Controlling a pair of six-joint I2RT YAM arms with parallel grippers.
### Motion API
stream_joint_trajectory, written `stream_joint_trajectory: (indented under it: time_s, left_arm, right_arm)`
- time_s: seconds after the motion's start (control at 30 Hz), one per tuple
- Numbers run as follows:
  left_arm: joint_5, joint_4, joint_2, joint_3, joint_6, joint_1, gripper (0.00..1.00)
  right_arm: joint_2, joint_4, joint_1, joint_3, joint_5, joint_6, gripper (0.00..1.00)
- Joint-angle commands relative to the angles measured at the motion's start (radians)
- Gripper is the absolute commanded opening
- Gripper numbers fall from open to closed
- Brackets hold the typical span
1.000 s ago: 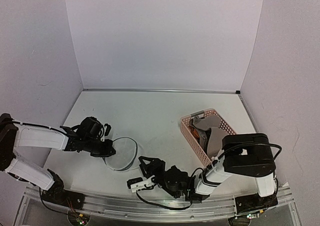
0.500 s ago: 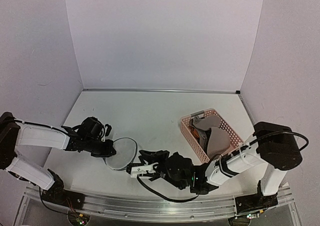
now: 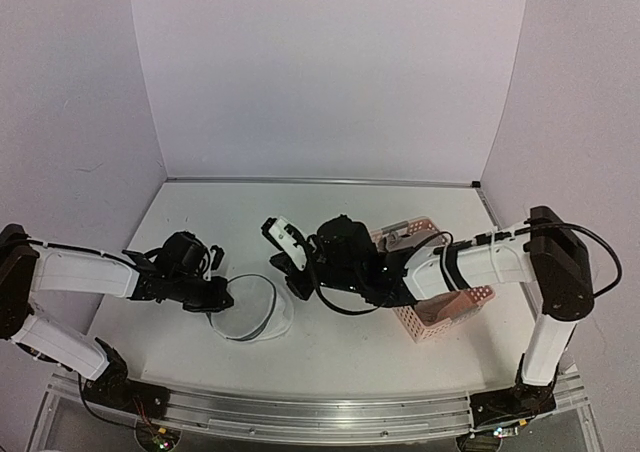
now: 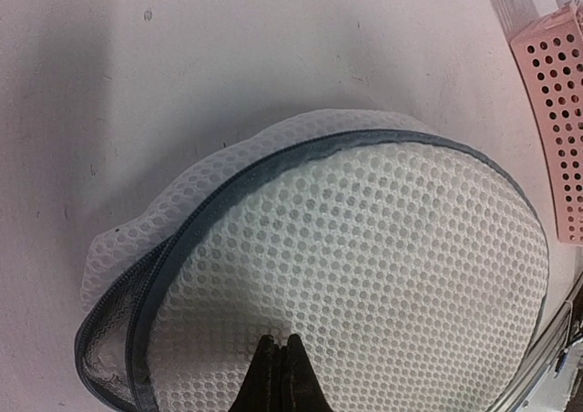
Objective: Unzip the laundry bag and remove the bra
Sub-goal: Adjust the laundry bag at the center of the board.
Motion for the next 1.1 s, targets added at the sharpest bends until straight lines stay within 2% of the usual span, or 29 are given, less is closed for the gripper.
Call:
stream_joint_trajectory:
  time_s: [0.0,0.27,0.7,1.07]
  left_arm:
    - [-0.002,0.027,-0.020,0.052,0.007,-0.004,0.00]
    - [0.001,0.022,-0.014,0.060,0.008,-0.004,0.00]
    - [-0.010,0.052,0.052,0.031,0.005,-0.005,0.00]
    - [0.021,0.109,0.131,0.012,-0.005,-0.004,0.00]
  right_arm:
    - [0.094,-0.070,-0.030,0.101,-0.148,0.279,0.00]
    - [0.230,-0.035,-0.034,0.173,-0.176,0.360,0.00]
    - [0.299,0.050,-0.048,0.035,-0.102,0.437,0.00]
    - [0.296,0.085,-0.048,-0.043,-0.105,0.466,0.00]
